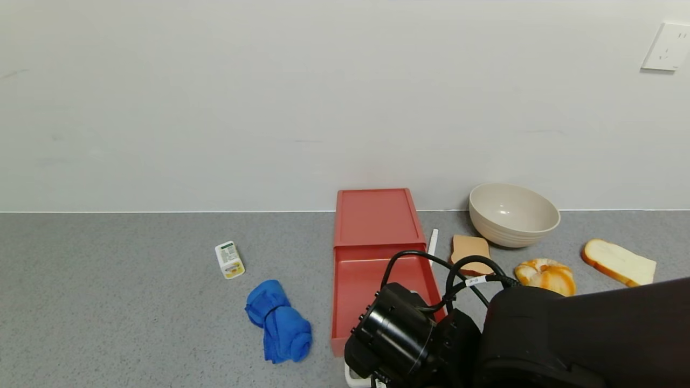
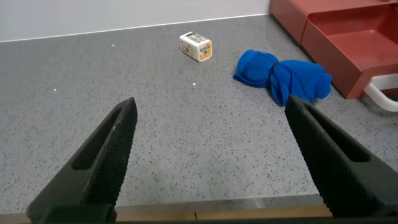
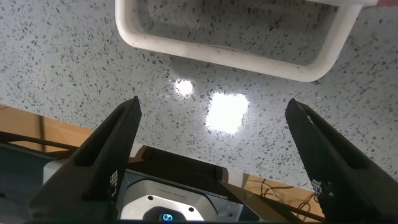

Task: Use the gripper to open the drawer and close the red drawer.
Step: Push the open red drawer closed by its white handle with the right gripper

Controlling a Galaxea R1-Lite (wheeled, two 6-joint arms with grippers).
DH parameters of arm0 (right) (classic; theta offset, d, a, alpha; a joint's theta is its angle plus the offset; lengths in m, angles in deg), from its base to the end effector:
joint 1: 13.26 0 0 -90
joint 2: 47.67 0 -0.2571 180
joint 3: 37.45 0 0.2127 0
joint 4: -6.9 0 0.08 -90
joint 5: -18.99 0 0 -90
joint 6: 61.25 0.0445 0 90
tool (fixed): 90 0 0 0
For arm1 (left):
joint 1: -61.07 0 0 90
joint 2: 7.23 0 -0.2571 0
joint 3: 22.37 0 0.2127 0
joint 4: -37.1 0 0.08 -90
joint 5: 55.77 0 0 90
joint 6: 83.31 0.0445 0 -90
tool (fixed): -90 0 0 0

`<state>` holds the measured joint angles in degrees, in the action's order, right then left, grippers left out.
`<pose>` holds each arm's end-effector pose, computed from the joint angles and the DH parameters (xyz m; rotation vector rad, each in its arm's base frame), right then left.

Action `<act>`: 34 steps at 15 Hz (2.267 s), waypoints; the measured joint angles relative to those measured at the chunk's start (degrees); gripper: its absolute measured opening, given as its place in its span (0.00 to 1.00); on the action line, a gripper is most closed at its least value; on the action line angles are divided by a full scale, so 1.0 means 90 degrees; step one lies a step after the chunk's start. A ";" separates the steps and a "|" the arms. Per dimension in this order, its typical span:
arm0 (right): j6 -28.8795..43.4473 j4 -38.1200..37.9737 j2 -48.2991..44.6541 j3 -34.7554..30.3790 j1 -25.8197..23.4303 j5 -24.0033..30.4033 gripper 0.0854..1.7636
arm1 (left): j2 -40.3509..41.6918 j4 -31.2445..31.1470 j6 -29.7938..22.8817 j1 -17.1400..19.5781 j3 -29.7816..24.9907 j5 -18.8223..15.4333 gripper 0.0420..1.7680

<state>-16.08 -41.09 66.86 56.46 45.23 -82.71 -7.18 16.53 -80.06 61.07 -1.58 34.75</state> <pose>0.1911 0.2944 0.0439 -0.0170 1.1730 0.2673 0.0662 0.0004 0.0760 0.0567 -0.0045 0.0092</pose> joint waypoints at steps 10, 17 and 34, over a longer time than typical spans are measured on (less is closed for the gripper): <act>0.0080 0.0049 0.0222 0.0009 0.0163 -0.0366 0.97 | 0.0000 0.0000 0.0009 0.0000 0.0000 0.0000 0.97; 0.0322 0.0076 0.0294 0.0007 0.0340 -0.0580 0.97 | 0.0000 0.0003 0.0003 0.0000 0.0000 0.0000 0.97; 0.0677 0.0370 0.0704 0.0003 0.0333 -0.1005 0.97 | 0.0003 -0.0004 0.0000 0.0000 0.0000 0.0009 0.97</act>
<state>-9.99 -37.76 73.20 56.48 48.23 -91.76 -7.16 16.49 -80.06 61.07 -1.58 34.83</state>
